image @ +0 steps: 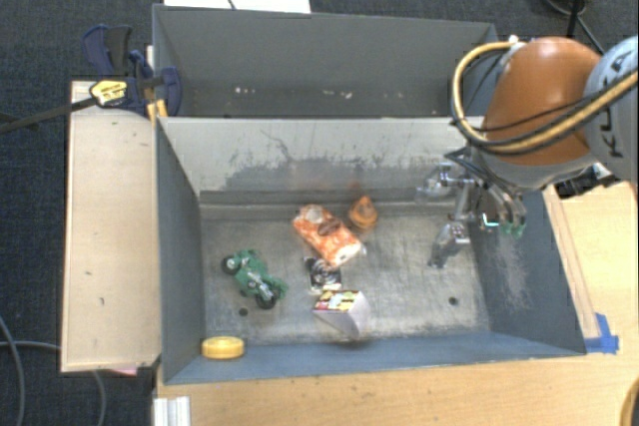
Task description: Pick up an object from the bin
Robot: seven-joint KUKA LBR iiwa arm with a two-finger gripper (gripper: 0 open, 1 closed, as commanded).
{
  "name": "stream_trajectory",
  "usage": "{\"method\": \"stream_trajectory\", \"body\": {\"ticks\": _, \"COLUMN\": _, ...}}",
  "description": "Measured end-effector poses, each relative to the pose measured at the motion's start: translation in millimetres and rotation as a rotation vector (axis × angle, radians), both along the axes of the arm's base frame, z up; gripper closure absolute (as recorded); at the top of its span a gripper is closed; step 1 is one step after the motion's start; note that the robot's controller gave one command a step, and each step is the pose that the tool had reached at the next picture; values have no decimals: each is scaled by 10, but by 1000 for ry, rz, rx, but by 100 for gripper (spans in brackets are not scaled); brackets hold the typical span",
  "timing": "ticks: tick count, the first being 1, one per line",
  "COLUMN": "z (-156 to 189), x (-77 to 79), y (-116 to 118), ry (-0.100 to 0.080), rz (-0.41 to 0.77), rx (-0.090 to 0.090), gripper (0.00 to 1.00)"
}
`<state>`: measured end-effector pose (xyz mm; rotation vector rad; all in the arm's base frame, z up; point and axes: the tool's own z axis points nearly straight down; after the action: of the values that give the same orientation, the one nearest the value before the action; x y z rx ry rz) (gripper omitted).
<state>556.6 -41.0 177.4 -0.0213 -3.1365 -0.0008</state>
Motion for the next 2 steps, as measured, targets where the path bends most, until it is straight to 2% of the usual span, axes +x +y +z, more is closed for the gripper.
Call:
{"method": "stream_trajectory", "body": {"ticks": 1, "z": 21, "x": 3, "y": 0, "ry": -3, "rz": 0, "rx": 0, "gripper": 0}}
{"method": "stream_trajectory", "body": {"ticks": 2, "z": 37, "x": 62, "y": -204, "ry": -11, "rz": 53, "rx": 0, "gripper": 0}}
